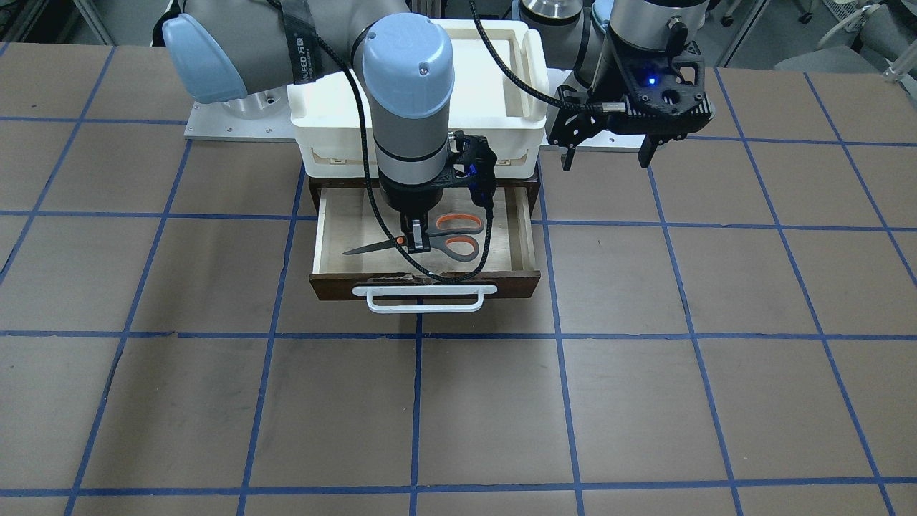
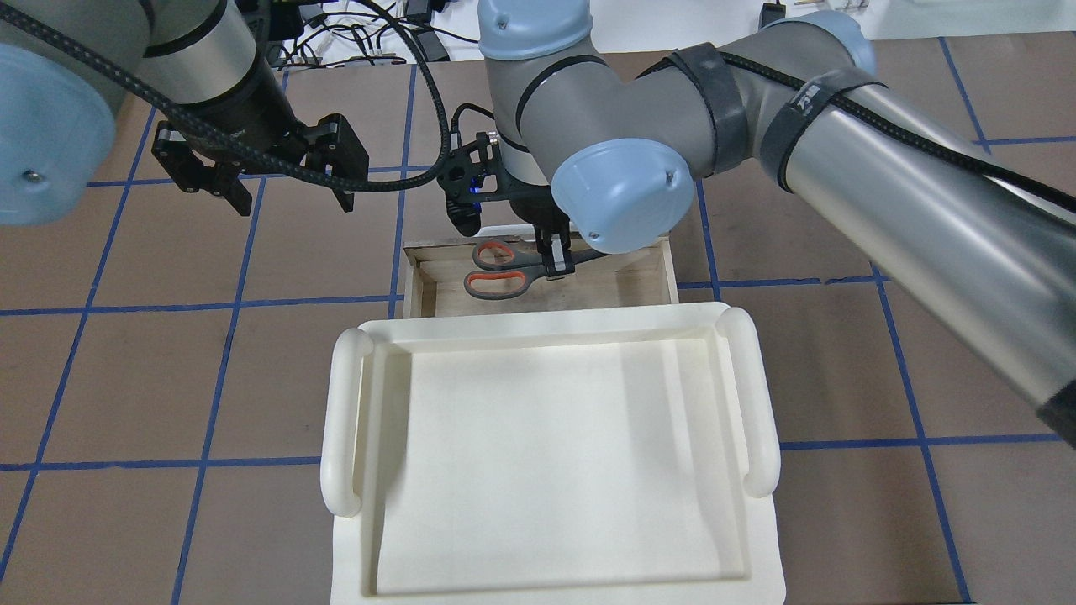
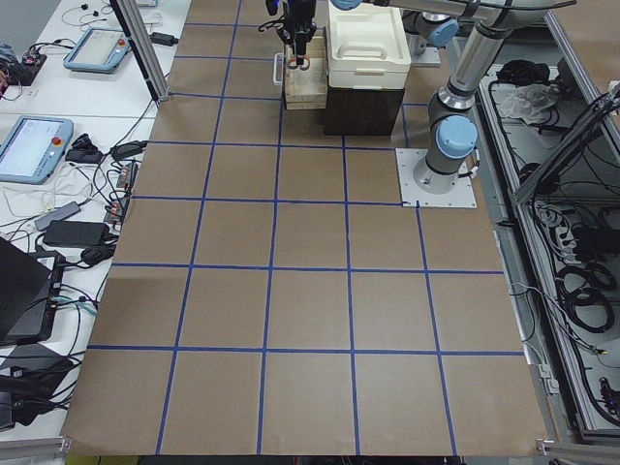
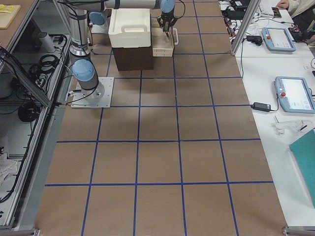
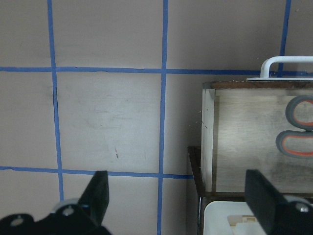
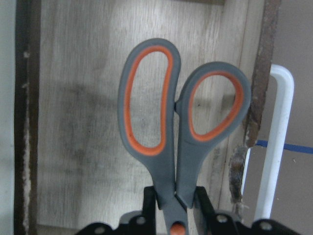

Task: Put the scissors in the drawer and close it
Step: 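Lower the scissors into the drawer and open the right gripper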

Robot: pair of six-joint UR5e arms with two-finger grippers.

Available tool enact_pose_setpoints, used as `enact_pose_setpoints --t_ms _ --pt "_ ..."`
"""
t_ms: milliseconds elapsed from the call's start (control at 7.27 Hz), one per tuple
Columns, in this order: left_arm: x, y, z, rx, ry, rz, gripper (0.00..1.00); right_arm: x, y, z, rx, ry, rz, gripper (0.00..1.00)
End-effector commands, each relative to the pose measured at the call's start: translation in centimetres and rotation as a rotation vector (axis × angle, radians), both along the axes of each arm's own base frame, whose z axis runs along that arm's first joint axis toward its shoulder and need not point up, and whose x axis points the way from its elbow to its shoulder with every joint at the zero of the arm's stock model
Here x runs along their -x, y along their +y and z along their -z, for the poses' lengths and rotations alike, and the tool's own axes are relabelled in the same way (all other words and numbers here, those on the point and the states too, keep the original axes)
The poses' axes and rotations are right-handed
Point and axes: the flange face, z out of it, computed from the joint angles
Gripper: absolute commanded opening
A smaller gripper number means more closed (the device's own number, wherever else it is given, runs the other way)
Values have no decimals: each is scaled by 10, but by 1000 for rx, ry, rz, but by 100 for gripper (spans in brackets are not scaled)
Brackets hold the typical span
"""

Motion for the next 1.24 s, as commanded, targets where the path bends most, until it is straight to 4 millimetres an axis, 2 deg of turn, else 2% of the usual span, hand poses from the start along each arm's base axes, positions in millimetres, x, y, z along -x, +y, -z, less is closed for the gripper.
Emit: enact_pose_setpoints --t_ms 0,412,688,825,1100 --pt "0 1 -1 0 0 0 100 -1 3 13 -17 4 0 0" --pt "0 1 -1 0 0 0 100 -1 7 21 -33 8 48 0" --pt "0 1 -1 0 0 0 100 -2 7 22 -37 0 50 91" --pt "0 1 -1 0 0 0 100 -2 6 19 -24 -5 67 100" --pt "0 1 -1 0 0 0 100 4 -1 -1 23 -25 147 100"
